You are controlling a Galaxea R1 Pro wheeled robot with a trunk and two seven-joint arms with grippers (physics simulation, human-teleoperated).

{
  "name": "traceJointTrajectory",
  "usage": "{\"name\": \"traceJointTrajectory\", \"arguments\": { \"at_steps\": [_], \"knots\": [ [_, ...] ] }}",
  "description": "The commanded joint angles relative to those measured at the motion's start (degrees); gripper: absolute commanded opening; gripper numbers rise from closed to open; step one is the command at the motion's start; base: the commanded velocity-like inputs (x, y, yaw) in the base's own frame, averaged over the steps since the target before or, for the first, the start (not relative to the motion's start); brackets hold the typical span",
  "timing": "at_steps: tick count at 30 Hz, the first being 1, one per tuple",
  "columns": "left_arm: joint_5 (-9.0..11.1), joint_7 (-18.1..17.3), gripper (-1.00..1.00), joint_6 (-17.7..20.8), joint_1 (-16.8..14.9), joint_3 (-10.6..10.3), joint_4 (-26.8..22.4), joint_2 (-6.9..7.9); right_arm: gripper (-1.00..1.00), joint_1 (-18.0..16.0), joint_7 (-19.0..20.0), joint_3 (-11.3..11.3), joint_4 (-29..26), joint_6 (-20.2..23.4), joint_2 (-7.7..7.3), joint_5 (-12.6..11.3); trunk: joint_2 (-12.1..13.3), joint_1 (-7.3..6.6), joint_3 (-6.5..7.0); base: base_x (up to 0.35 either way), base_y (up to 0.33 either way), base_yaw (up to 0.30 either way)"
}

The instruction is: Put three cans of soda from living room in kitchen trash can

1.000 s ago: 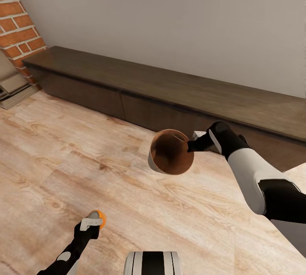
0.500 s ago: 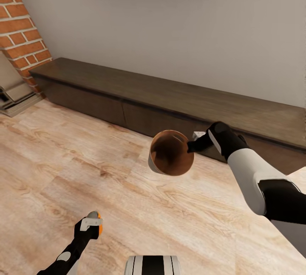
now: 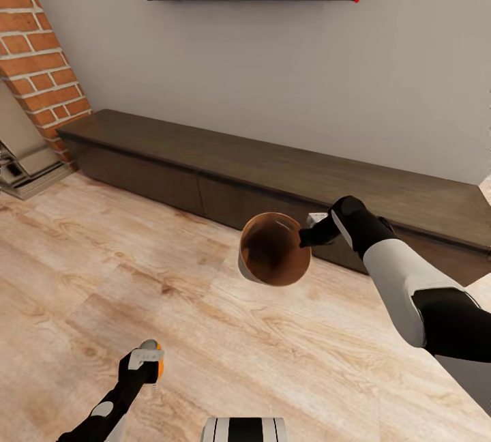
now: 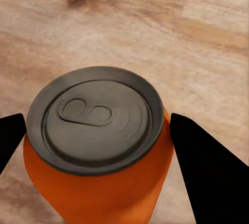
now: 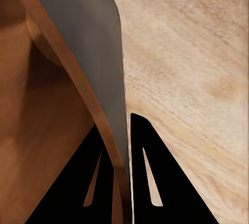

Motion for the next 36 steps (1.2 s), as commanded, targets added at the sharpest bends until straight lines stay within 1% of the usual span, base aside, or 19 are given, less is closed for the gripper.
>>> {"name": "traceJointTrajectory", "arguments": {
  "at_steps": [1, 6, 8, 9, 10, 12, 13, 15, 16, 18, 20, 21, 22, 23, 28, 30, 31, 33, 36],
  "knots": [
    [-0.05, -0.09, -1.00, 1.12, 0.01, 0.05, -1.34, 0.08, -1.00, 0.06, 0.36, -0.24, 0.40, 0.50, 0.13, -2.23, 0.02, -0.02, 0.23, 0.000, 0.000, 0.000],
    [0.08, -0.27, -1.00, 5.26, 0.05, 0.25, -7.69, 0.35, -1.00, 0.27, 0.36, -0.16, 3.12, 0.50, 0.27, -2.23, 1.94, -1.08, 1.14, 0.000, 0.000, 0.000],
    [0.13, -0.39, -1.00, 9.48, 0.07, 0.28, -13.27, 0.42, -1.00, 0.31, 0.36, -0.19, 4.06, 0.50, 0.35, -2.23, 2.74, -1.52, 1.50, 0.000, 0.000, 0.000],
    [0.46, -0.73, -1.00, 13.12, 0.10, 0.26, -17.77, 0.46, -1.00, 0.36, 0.36, -0.19, 4.89, 0.50, 0.45, -2.23, 3.14, -1.74, 1.68, 0.000, 0.000, 0.000],
    [2.33, -2.50, -1.00, 19.59, 0.28, 0.20, -26.22, 0.49, -1.00, 0.36, 0.36, -0.13, 6.59, 0.50, 0.82, -2.20, 3.55, -1.96, 1.85, 0.000, 0.000, 0.000],
    [4.23, -4.56, -1.00, 24.39, 0.45, 0.15, -32.80, 0.59, -1.00, 0.39, 0.36, -0.10, 7.67, 0.50, 1.07, -2.18, 4.35, -2.40, 2.21, 0.000, 0.000, 0.000],
    [5.67, -6.56, -1.00, 29.37, 0.63, 0.11, -39.80, 0.71, -1.00, 0.39, 0.34, -0.10, 8.48, 0.50, 1.40, -2.15, 4.75, -2.62, 2.39, 0.000, 0.000, 0.000],
    [6.59, -7.94, -1.00, 34.27, 0.75, 0.09, -47.01, 0.85, -1.00, 0.41, 0.33, -0.11, 9.02, 0.50, 1.73, -2.11, 5.55, -3.06, 2.75, 0.000, 0.000, 0.000],
    [7.39, -9.19, -1.00, 41.22, 0.90, 0.04, -57.36, 0.97, -1.00, 0.38, 0.30, 0.00, 9.83, 0.50, 2.00, -2.04, 5.95, -3.28, 2.93, 0.000, 0.000, 0.000],
    [7.89, -10.00, -1.00, 49.61, 0.98, -0.04, -65.81, 1.05, -1.00, 0.36, 0.28, 1.04, 11.44, 0.50, 2.25, -2.00, 6.75, -3.72, 3.29, 0.000, 0.000, 0.000],
    [7.98, -10.28, -1.00, 53.88, 0.90, -0.06, -68.06, 1.07, -1.00, 0.36, 0.28, 1.89, 12.26, 0.50, 2.41, -1.99, 7.56, -4.16, 3.65, 0.000, 0.000, 0.000],
    [8.04, -10.59, -1.00, 57.84, 0.59, -0.13, -69.58, 1.11, -1.00, 0.35, 0.28, 2.76, 12.90, 0.50, 2.54, -1.98, 7.96, -4.38, 3.83, 0.000, 0.000, 0.000],
    [8.10, -12.18, -1.00, 64.14, -0.50, -0.37, -71.44, 1.45, -1.00, 0.35, 0.13, 3.75, 13.95, 0.50, 2.70, -1.97, 8.36, -4.60, 4.01, 0.000, 0.000, 0.000],
    [8.11, -13.01, -1.00, 65.70, -1.10, -0.43, -71.76, 1.68, -1.00, 0.35, 0.05, 3.89, 14.25, 0.50, 2.72, -1.97, 8.76, -4.82, 4.19, 0.000, 0.000, 0.000],
    [7.97, -23.97, -1.00, 79.34, -10.75, -1.24, -72.71, 4.10, -1.00, 0.35, -0.39, 4.36, 15.55, 0.50, 3.51, -1.92, 10.76, -5.92, 5.09, 0.000, 0.000, 0.000],
    [7.76, -28.40, -1.00, 83.21, -16.61, -4.74, -72.66, 4.78, -1.00, 0.35, -0.50, 4.46, 15.68, 0.50, 4.05, -1.90, 11.57, -6.35, 5.45, 0.000, 0.000, 0.000],
    [7.82, -30.51, -1.00, 83.21, -20.30, -8.77, -72.41, 5.08, -1.00, 0.35, -0.55, 4.49, 15.70, 0.50, 4.44, -1.84, 11.97, -6.57, 5.62, 0.000, 0.000, 0.000],
    [7.86, -31.80, -1.00, 83.21, -22.08, -11.26, -71.86, 5.18, -1.00, 0.35, -0.60, 4.50, 15.71, 0.50, 4.58, -1.82, 12.77, -7.01, 5.98, 0.000, 0.000, 0.000],
    [7.96, -39.18, -1.00, 83.21, -25.66, -17.06, -68.49, 4.85, -1.00, 0.35, -1.87, 4.52, 15.77, 0.50, 5.04, -1.83, 13.97, -7.67, 6.52, 0.000, 0.000, 0.000]
  ]
}}
